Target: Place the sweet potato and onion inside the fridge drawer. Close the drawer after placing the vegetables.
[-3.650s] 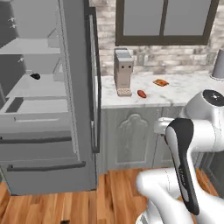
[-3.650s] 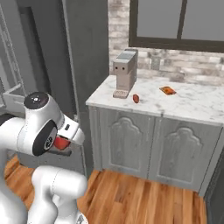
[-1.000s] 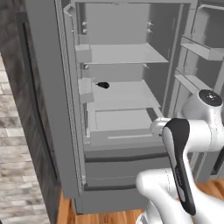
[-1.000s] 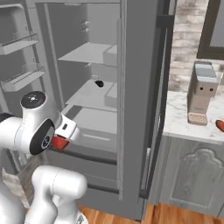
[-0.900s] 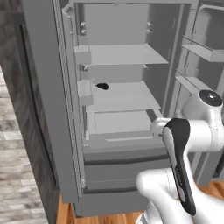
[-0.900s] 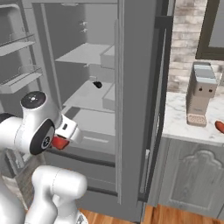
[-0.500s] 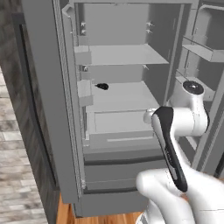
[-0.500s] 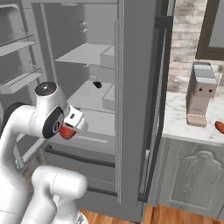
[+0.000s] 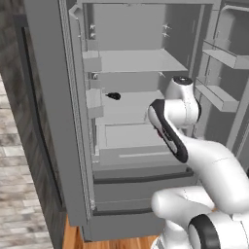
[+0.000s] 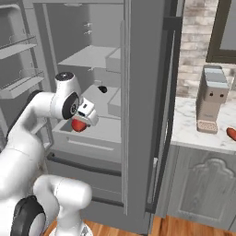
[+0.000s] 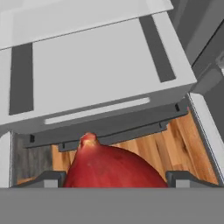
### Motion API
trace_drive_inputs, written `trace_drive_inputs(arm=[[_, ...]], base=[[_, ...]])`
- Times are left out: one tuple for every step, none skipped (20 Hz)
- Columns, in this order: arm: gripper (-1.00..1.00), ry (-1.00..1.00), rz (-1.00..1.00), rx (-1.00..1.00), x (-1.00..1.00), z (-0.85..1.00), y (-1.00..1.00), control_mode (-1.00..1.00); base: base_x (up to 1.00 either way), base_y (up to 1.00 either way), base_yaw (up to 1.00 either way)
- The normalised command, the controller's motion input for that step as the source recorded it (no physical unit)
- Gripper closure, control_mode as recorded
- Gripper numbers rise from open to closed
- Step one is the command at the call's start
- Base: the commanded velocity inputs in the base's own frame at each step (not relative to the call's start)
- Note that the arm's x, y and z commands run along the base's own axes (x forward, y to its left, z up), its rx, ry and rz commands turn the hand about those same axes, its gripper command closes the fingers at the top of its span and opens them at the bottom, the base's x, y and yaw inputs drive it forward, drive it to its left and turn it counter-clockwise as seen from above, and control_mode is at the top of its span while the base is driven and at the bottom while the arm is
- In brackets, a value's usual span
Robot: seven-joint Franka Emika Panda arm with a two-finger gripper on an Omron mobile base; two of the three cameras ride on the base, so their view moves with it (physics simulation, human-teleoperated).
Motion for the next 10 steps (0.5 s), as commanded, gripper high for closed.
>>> trace_drive_inputs(arm=[[1.0,0.0,0.0,0.0,0.79,-0.51,0.0,-1.0],[1.0,0.0,0.0,-0.01,0.69,-0.62,0.0,-1.0],[1.0,0.0,0.0,-0.03,0.55,-0.66,0.02,-1.0],[1.0,-0.02,0.0,-0.04,0.49,-0.74,0.0,-1.0],[1.0,0.0,0.0,-0.01,0.51,-0.73,0.0,-1.0],[1.0,0.0,0.0,0.0,0.44,-0.66,0.0,-1.0],[1.0,0.0,0.0,0.0,0.49,-0.63,0.06,-1.0],[1.0,0.0,0.0,0.0,0.46,-0.64,0.01,-1.0],[1.0,-0.01,0.0,0.0,0.41,-0.57,0.03,-1.0],[1.0,-0.04,0.0,0.0,0.42,-0.34,0.0,-1.0]], base=[[0.0,0.0,0.0],[0.0,0.0,0.0],[0.0,0.0,0.0],[0.0,0.0,0.0],[0.0,0.0,0.0],[0.0,0.0,0.0],[0.0,0.0,0.0],[0.0,0.0,0.0],[0.0,0.0,0.0],[0.0,0.0,0.0]])
